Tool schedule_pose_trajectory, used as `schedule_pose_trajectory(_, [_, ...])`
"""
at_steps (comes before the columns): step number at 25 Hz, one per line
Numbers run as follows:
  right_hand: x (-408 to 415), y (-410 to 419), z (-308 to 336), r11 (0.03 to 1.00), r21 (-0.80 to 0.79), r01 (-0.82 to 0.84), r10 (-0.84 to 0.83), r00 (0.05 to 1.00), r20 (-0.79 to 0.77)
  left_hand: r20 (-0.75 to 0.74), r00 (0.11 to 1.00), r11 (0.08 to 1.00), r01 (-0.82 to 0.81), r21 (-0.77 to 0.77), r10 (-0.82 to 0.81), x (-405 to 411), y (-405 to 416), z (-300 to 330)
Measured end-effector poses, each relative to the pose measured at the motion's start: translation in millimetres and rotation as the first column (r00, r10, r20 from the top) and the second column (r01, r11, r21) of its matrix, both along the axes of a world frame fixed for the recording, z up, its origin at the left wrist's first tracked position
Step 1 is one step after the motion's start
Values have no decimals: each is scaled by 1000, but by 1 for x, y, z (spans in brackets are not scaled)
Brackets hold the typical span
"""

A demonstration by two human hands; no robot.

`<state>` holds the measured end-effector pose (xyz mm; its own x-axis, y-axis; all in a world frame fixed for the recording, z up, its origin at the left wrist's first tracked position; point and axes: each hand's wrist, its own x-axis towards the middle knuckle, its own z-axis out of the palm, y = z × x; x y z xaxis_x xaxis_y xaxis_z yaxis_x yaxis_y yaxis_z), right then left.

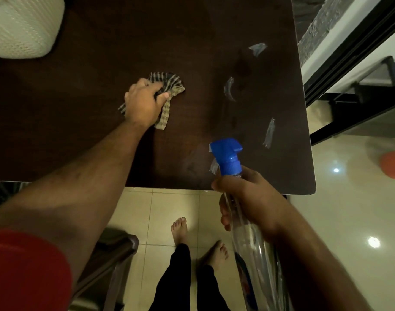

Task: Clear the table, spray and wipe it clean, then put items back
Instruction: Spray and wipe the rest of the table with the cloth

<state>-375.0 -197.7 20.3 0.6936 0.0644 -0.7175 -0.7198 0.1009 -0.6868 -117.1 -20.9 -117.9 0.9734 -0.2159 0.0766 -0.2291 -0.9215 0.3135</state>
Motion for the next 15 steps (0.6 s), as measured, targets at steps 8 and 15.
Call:
schedule_pose_trajectory(8, [-16, 10, 2, 1000, 10, -11, 11, 998, -57, -34, 999, 1000, -16, -7, 16, -18, -6, 7])
schedule_pose_trajectory(15, [-29, 4, -3, 1000, 3, -30, 31, 990, -138, -5, 999, 999, -38, -8, 38, -32, -9, 4])
